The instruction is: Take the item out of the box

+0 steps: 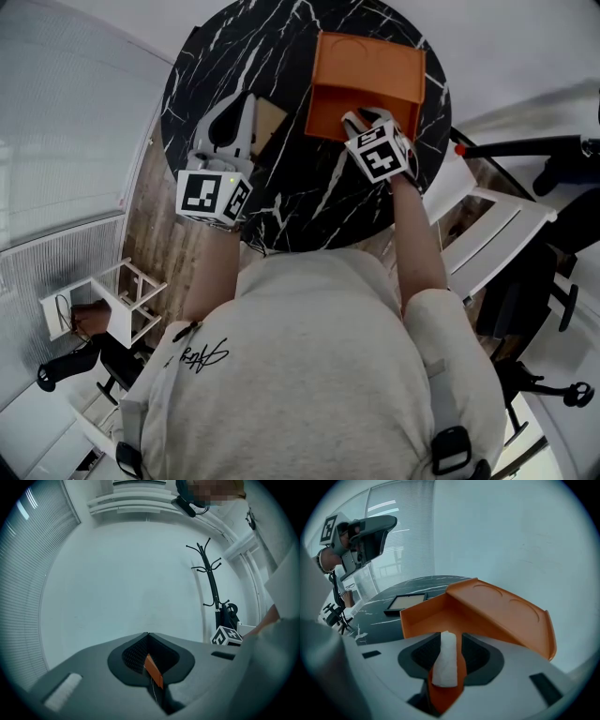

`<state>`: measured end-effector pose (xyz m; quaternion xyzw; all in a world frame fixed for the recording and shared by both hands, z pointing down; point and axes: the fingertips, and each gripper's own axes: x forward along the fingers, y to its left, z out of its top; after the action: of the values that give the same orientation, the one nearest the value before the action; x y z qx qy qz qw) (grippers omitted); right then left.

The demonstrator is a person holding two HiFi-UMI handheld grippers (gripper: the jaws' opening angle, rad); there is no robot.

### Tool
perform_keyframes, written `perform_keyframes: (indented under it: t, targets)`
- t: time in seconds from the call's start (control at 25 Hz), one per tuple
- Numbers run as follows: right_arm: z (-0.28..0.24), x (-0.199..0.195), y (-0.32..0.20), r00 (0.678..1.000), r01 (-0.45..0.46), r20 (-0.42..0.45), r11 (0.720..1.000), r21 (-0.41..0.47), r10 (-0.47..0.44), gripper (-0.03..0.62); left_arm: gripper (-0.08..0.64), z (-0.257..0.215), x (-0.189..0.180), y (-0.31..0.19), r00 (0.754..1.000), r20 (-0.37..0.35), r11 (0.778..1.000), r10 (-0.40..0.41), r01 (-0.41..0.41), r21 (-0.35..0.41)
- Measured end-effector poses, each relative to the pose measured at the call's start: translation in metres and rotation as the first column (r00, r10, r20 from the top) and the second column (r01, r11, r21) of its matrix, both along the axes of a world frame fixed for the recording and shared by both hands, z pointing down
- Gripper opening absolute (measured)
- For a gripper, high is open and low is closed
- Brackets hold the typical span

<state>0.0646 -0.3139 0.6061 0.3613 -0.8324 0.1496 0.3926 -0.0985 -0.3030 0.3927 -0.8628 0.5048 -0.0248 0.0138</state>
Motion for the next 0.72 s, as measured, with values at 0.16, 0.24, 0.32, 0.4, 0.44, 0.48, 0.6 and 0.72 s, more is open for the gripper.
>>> perform_keyframes:
  t: [0.16, 0.24, 0.32, 0.4, 0.44, 0.48, 0.6, 0.72]
  targets:
    - [0.003, -0.002, 0.002, 1.000, 0.026, 0.000, 0.999, -0.038, -0.026, 0.118, 0.003, 0.000, 0.001, 0.000, 1.000, 0.005, 1.000, 0.006, -0.006, -0.001]
    - [0.003, -0.004, 0.002, 0.999, 0.049, -0.002, 0.997, -0.056, -0.049, 0.118, 0.003, -0.001, 0.001, -0.001, 1.000, 0.004, 1.000, 0.006, -0.006, -0.001]
    - [0.005, -0.005, 0.002, 0.998, 0.060, -0.004, 0.995, -0.074, -0.061, 0.118, 0.003, -0.001, 0.002, -0.001, 1.000, 0.002, 1.000, 0.007, -0.007, 0.001]
    - [0.007, -0.005, 0.002, 0.998, 0.066, -0.006, 0.994, -0.093, -0.066, 0.120, 0.003, -0.001, 0.002, -0.001, 1.000, 0.000, 1.000, 0.007, -0.007, 0.002]
    - [0.007, -0.005, 0.002, 0.998, 0.069, -0.008, 0.992, -0.101, -0.070, 0.121, 0.003, -0.001, 0.002, -0.001, 1.000, 0.003, 1.000, 0.006, -0.006, 0.002]
    - [0.008, -0.005, 0.001, 0.997, 0.071, -0.013, 0.991, -0.111, -0.073, 0.121, 0.003, -0.002, 0.002, -0.001, 1.000, 0.006, 1.000, 0.005, -0.005, 0.003]
    - [0.011, -0.002, -0.001, 0.996, 0.075, -0.046, 0.987, -0.140, -0.082, 0.121, 0.003, -0.003, 0.001, -0.001, 1.000, 0.008, 1.000, 0.004, -0.004, 0.005]
    - [0.016, 0.004, -0.003, 0.993, 0.071, -0.083, 0.985, -0.159, -0.085, 0.121, 0.003, -0.004, 0.002, -0.001, 1.000, 0.010, 1.000, 0.006, -0.006, 0.005]
